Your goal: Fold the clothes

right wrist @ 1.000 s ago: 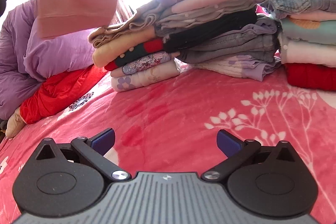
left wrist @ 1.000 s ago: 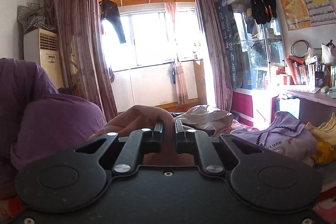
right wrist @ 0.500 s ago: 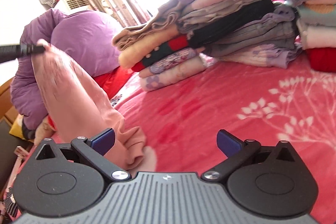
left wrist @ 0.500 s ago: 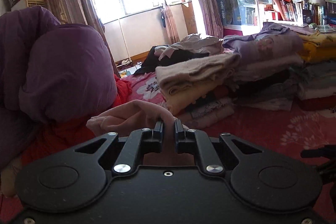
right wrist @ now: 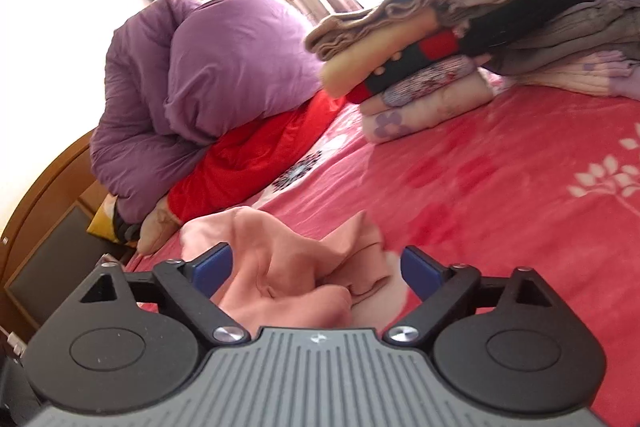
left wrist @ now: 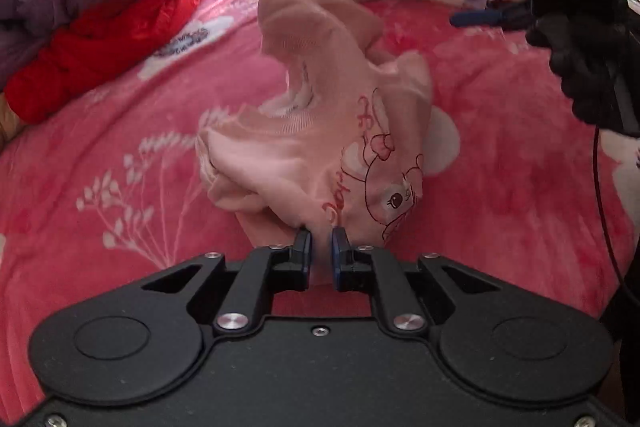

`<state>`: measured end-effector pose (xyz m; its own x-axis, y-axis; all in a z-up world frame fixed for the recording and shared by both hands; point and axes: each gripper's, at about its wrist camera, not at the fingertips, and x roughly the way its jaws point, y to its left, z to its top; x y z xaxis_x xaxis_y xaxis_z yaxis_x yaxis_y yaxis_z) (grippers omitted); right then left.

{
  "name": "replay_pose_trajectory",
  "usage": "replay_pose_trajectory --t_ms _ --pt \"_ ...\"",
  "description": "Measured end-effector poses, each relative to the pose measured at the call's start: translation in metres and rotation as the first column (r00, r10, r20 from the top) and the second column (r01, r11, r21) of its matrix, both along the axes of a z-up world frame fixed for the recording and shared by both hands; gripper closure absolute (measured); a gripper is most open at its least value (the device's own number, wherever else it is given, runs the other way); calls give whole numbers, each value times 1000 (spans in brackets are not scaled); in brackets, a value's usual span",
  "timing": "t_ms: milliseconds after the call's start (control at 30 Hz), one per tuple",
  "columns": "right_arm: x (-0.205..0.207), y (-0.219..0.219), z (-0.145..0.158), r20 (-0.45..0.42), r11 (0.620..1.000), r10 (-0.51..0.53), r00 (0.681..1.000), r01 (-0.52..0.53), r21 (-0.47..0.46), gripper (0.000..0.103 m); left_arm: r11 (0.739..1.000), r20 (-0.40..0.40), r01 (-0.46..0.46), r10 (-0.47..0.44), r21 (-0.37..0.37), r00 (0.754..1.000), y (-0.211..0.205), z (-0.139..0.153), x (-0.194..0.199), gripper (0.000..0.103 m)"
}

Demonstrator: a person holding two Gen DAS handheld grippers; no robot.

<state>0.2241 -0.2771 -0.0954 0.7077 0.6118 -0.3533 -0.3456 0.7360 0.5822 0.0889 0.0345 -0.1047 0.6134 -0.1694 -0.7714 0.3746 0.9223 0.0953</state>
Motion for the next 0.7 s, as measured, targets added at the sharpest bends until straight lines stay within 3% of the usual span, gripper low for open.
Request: replay_pose_trajectory --t_ms 67,100,200,233,300,400,567,633,700 --pt "-5 9 2 21 999 27 999 -26 -21 16 1000 -47 -10 10 -3 999 2 -9 -8 93" --pt "-8 13 3 32 999 40 999 -39 -32 16 1000 -60 -20 19 -15 998 5 -12 -14 87" --pt "-16 26 4 49 996 69 996 -66 -64 16 990 -56 -87 81 -110 995 20 -5 -24 54" --pt "-18 30 4 55 994 78 995 -73 -76 16 982 -45 -113 107 -150 993 26 -1 -27 49" --pt "-23 36 5 63 993 94 994 -88 -80 16 959 -30 -168 165 -228 986 38 8 -29 49" --pt "-27 43 10 95 991 113 989 -105 -78 16 903 -30 -261 267 -341 963 55 17 -19 44" --pt "-28 60 25 140 984 137 981 -119 -131 16 795 -90 -387 392 -467 915 76 19 12 43" --pt "-29 69 33 150 976 147 978 -120 -179 16 788 -101 -401 403 -467 910 75 19 25 40" --pt "-29 77 42 160 966 159 974 -120 -228 16 800 -100 -396 395 -450 913 72 20 35 38"
